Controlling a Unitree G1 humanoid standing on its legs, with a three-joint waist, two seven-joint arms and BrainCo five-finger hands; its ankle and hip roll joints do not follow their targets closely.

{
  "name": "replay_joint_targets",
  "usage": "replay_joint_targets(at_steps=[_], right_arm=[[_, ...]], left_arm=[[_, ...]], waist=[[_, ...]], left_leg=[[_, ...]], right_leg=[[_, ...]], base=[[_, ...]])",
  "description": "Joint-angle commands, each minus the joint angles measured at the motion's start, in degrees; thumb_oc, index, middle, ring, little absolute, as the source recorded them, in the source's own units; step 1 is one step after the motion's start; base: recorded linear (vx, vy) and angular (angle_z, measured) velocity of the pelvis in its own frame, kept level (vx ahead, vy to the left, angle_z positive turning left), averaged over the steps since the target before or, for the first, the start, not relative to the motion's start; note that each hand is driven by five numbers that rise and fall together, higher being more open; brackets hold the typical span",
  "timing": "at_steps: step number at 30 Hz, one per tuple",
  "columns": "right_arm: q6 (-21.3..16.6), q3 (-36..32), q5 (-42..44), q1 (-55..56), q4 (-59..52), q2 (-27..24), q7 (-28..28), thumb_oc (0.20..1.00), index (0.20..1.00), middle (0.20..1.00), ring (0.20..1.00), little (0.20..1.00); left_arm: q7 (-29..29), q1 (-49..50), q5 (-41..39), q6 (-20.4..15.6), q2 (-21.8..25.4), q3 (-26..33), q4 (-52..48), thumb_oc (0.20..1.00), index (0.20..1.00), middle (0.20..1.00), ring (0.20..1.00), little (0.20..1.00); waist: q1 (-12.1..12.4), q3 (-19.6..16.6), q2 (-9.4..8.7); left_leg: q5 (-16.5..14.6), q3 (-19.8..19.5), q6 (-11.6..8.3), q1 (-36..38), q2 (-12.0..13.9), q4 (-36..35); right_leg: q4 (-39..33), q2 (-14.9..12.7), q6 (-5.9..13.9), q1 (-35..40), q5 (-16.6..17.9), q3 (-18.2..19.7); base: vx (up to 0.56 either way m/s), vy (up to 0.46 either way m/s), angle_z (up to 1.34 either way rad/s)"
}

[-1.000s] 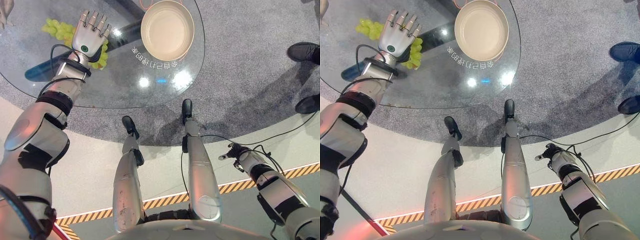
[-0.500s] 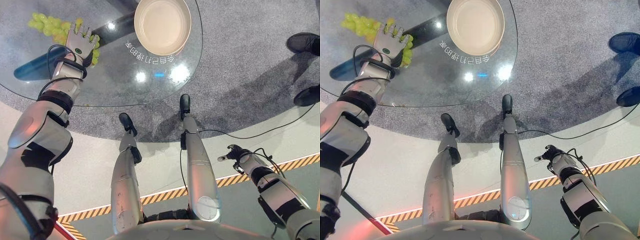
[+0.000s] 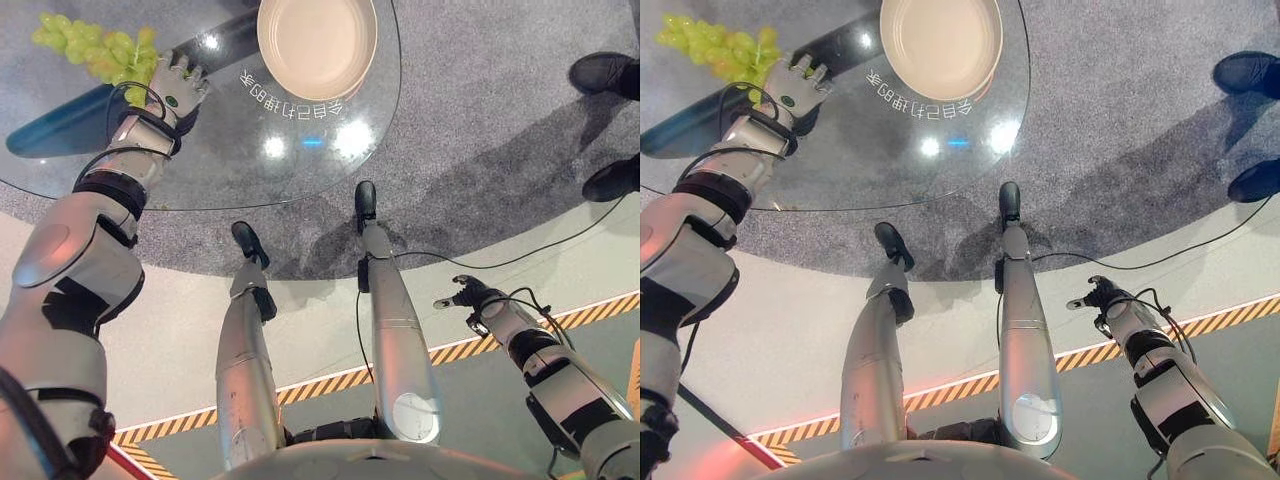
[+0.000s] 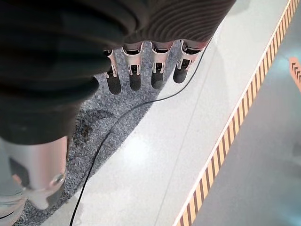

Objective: Pick up fruits into the plate

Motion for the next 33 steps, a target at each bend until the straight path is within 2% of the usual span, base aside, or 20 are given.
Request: replay_joint_targets(at_steps=[1, 2, 3, 6, 7, 8, 9, 13, 14, 15, 16, 19, 20, 21, 22, 33], right_arm=[[1.73, 0.51, 2.32, 6.52, -2.66, -2.65, 0.09, 1.000, 1.000, 1.000, 1.000, 1.000], [1.64, 0.49, 2.44, 6.81, -2.83, -2.77, 0.18, 1.000, 1.000, 1.000, 1.000, 1.000], [1.45, 0.20, 2.53, 6.66, -3.07, -2.95, 0.17, 1.000, 1.000, 1.000, 1.000, 1.000], [0.72, -0.01, 3.10, 7.31, -3.00, -2.98, -0.38, 1.000, 1.000, 1.000, 1.000, 1.000], [0.51, -0.02, 3.31, 7.43, -2.87, -2.95, -0.64, 1.000, 1.000, 1.000, 1.000, 1.000], [0.27, -0.03, 3.54, 8.13, -2.86, -2.83, -0.91, 1.000, 1.000, 1.000, 1.000, 1.000], [0.10, -0.25, 3.72, 7.66, -2.95, -2.94, -1.10, 1.000, 1.000, 1.000, 1.000, 1.000], [-1.02, -0.41, 4.05, 8.20, -2.57, -2.68, -1.40, 1.000, 1.000, 1.000, 1.000, 1.000], [-1.24, -0.25, 4.18, 8.85, -2.46, -2.53, -1.41, 1.000, 1.000, 1.000, 1.000, 1.000], [-1.52, -0.46, 4.37, 8.59, -2.56, -2.59, -1.44, 1.000, 1.000, 1.000, 1.000, 1.000], [-1.54, -0.25, 4.50, 9.07, -2.52, -2.47, -1.41, 1.000, 1.000, 1.000, 1.000, 1.000], [-1.81, 0.05, 5.10, 9.09, -2.15, -2.29, -1.54, 1.000, 1.000, 1.000, 1.000, 1.000], [-2.33, -0.33, 5.30, 8.93, -1.91, -2.32, -1.71, 1.000, 1.000, 1.000, 1.000, 1.000], [-2.47, -0.19, 5.37, 9.56, -1.80, -2.25, -1.72, 1.000, 1.000, 1.000, 1.000, 1.000], [-2.69, -0.50, 5.45, 9.41, -1.90, -2.34, -1.80, 1.000, 1.000, 1.000, 1.000, 1.000], [-0.55, -0.37, 5.59, 9.84, -3.53, -1.20, -2.31, 1.000, 1.000, 1.000, 1.000, 1.000]], left_arm=[[3.33, -2.75, 0.21, -0.65, 3.75, 1.31, 0.85, 1.000, 1.000, 1.000, 1.000, 1.000], [3.98, -2.60, -1.27, -0.83, 3.86, 1.41, 0.82, 1.000, 1.000, 1.000, 1.000, 1.000], [4.60, -2.96, -3.25, -0.31, 4.10, 1.74, 0.72, 1.000, 1.000, 1.000, 1.000, 1.000], [4.04, -2.34, -8.16, 1.37, 3.92, 3.16, 1.57, 1.000, 1.000, 1.000, 1.000, 1.000], [4.21, -2.00, -9.58, 2.00, 3.82, 3.54, 1.93, 1.000, 1.000, 1.000, 1.000, 1.000], [4.78, -0.93, -10.55, 2.88, 3.55, 4.31, 2.44, 1.000, 1.000, 1.000, 1.000, 1.000], [5.47, -1.18, -10.80, 3.38, 3.70, 5.04, 2.79, 1.000, 1.000, 1.000, 1.000, 1.000], [8.15, -0.92, -11.78, 5.02, 3.79, 7.09, 4.78, 1.000, 1.000, 1.000, 1.000, 1.000], [8.36, -0.37, -11.76, 5.06, 3.67, 7.48, 5.17, 1.000, 1.000, 1.000, 1.000, 1.000], [8.55, -1.02, -12.28, 4.98, 3.92, 7.86, 5.66, 1.000, 1.000, 1.000, 1.000, 1.000], [8.55, -0.55, -12.55, 5.05, 3.80, 7.86, 5.91, 1.000, 1.000, 1.000, 1.000, 1.000], [9.08, 0.12, -15.34, 5.56, 3.49, 9.24, 7.07, 1.000, 1.000, 1.000, 1.000, 1.000], [9.15, -0.23, -16.04, 6.16, 3.36, 10.05, 7.14, 1.000, 1.000, 1.000, 1.000, 1.000], [9.14, 0.23, -16.29, 6.15, 3.17, 10.01, 7.27, 1.000, 1.000, 1.000, 1.000, 1.000], [8.90, -0.56, -16.48, 6.40, 3.30, 10.22, 7.36, 1.000, 1.000, 1.000, 1.000, 1.000], [6.70, 0.11, -16.82, 7.61, 3.46, 10.96, 8.38, 1.000, 1.000, 1.000, 1.000, 1.000]], waist=[[-0.48, 0.13, -1.47], [-0.51, 0.13, -1.50], [-0.70, 0.13, -1.72], [-0.69, 0.13, -1.94], [-0.66, 0.13, -2.02], [-0.40, 0.13, -2.04], [-0.53, 0.13, -2.32], [-0.30, 0.13, -3.04], [-0.03, 0.13, -2.99], [-0.17, 0.13, -3.26], [0.06, 0.13, -3.12], [0.35, 0.13, -2.92], [0.43, 0.13, -2.95], [0.64, 0.13, -2.82], [0.66, 0.13, -2.94], [1.59, 0.13, -3.02]], left_leg=[[-8.34, 1.44, 1.71, -1.65, -5.39, 5.72], [-8.33, 1.33, 1.70, -1.95, -5.36, 5.80], [-6.12, 1.89, 2.08, -3.56, -5.40, 5.13], [-5.89, 1.67, 2.06, -3.85, -5.37, 4.63], [-5.83, 1.60, 2.04, -3.89, -5.37, 4.53], [-7.90, 0.83, 1.63, -2.79, -5.26, 5.07], [-5.75, 1.43, 1.99, -4.19, -5.35, 4.39], [-5.58, 1.10, 1.84, -3.94, -5.35, 3.90], [-7.63, 0.37, 1.43, -2.53, -5.24, 4.33], [-5.52, 0.93, 1.76, -3.81, -5.34, 3.78], [-7.61, 0.23, 1.34, -2.52, -5.19, 4.37], [-7.57, -0.08, 1.15, -2.61, -5.19, 4.72], [-5.19, 0.21, 1.54, -3.84, -5.63, 3.90], [-7.21, -0.48, 1.15, -2.50, -5.58, 4.41], [-4.91, -0.15, 1.54, -3.74, -5.90, 3.65], [-4.64, -1.08, 1.77, -3.37, -6.31, 3.44]], right_leg=[[3.77, 6.99, -1.44, 0.21, -6.12, 0.65], [3.86, 7.06, -1.45, -0.06, -6.12, 0.83], [3.22, 6.97, -1.80, -1.70, -4.10, 0.96], [2.87, 7.15, -1.79, -1.93, -4.02, 1.11], [2.82, 7.20, -1.79, -1.96, -3.97, 1.12], [3.42, 7.42, -1.47, -0.74, -5.93, 1.05], [2.68, 7.31, -1.80, -2.15, -3.95, 1.06], [2.03, 7.29, -1.69, -1.68, -3.70, 0.65], [2.58, 7.47, -1.32, -0.23, -5.62, 0.53], [1.91, 7.19, -1.68, -1.46, -3.71, 0.37], [2.64, 7.36, -1.35, -0.13, -5.69, 0.28], [3.38, 7.20, -1.57, -0.20, -6.27, -0.04], [2.65, 6.86, -1.93, -1.42, -4.34, -0.18], [3.23, 6.99, -1.58, -0.06, -6.25, -0.19], [2.31, 6.66, -1.93, -1.21, -4.24, -0.28], [2.70, 6.47, -2.16, -0.68, -4.90, -1.53]], base=[[0.00, 0.000, 0.00], [-0.07, -0.020, -0.02], [-0.07, -0.024, -0.01], [-0.03, -0.010, 0.00], [0.06, 0.005, 0.00], [0.00, 0.000, 0.00], [0.00, 0.000, 0.00], [-0.01, -0.032, -0.02], [-0.01, -0.031, -0.01], [0.06, -0.011, -0.03], [0.00, 0.000, 0.00], [0.00, -0.007, 0.01], [0.00, 0.000, 0.00], [-0.07, -0.026, 0.04], [0.01, -0.043, 0.06], [0.00, -0.020, 0.04]])
